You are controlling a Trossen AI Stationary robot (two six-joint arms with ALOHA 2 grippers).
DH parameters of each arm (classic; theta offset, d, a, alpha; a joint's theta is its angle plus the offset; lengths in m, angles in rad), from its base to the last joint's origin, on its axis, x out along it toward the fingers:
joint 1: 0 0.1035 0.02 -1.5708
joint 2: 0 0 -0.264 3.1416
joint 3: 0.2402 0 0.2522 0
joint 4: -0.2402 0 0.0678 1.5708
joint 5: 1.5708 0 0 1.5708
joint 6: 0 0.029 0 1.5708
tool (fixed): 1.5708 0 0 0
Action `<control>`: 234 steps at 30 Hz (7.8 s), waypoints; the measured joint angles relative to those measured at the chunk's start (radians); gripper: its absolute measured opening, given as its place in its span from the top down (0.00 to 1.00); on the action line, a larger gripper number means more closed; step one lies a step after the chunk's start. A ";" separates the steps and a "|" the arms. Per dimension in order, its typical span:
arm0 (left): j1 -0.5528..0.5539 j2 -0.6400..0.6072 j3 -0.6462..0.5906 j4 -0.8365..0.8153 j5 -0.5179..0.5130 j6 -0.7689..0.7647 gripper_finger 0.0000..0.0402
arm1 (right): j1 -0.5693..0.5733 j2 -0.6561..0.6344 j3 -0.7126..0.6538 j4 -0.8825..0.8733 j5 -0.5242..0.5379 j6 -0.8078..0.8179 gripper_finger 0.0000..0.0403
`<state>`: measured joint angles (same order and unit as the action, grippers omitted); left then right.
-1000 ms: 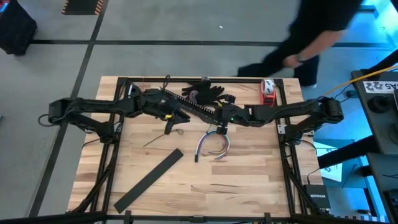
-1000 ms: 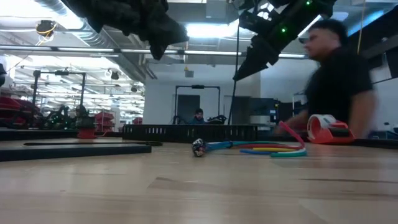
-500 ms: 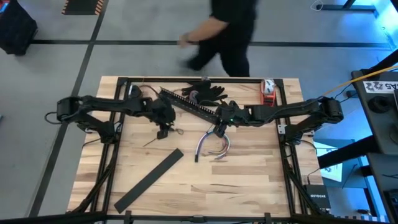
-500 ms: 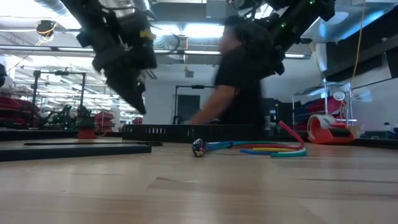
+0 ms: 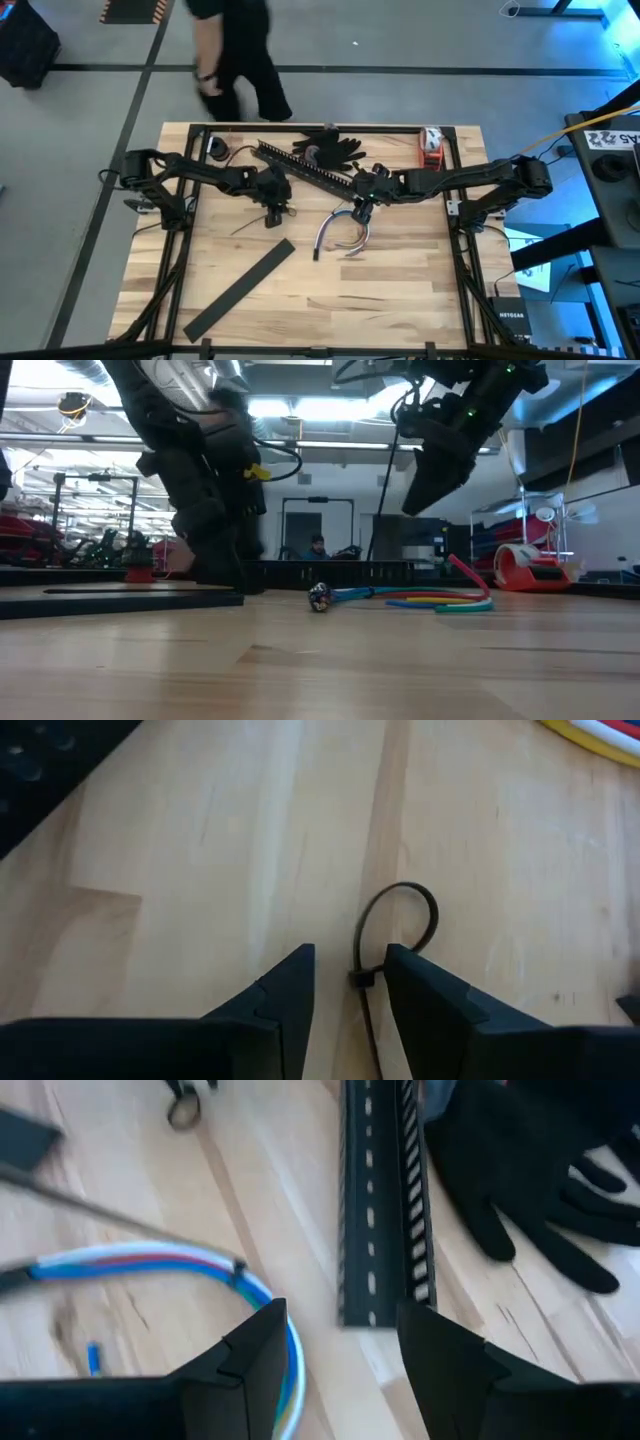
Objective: Ziptie cables
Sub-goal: Wrap the cable wires together using the black zip tie
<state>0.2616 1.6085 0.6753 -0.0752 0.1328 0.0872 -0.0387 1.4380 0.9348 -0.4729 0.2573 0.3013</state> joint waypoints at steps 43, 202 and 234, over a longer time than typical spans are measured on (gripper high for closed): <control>-0.092 0.001 -0.018 -0.058 -0.119 0.004 0.99 | -0.001 0.000 -0.042 0.075 -0.023 -0.159 0.55; -0.414 -0.177 0.145 0.050 -0.653 -0.376 1.00 | -0.099 0.224 0.274 0.275 -0.653 -0.357 0.97; -0.366 0.005 0.131 0.185 -0.521 -0.636 1.00 | -0.048 0.197 0.204 0.267 -0.540 -0.622 0.64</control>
<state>-0.1048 1.6138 0.8059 0.1095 -0.3882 -0.5483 -0.0864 1.6351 1.1387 -0.2054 -0.2828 -0.3204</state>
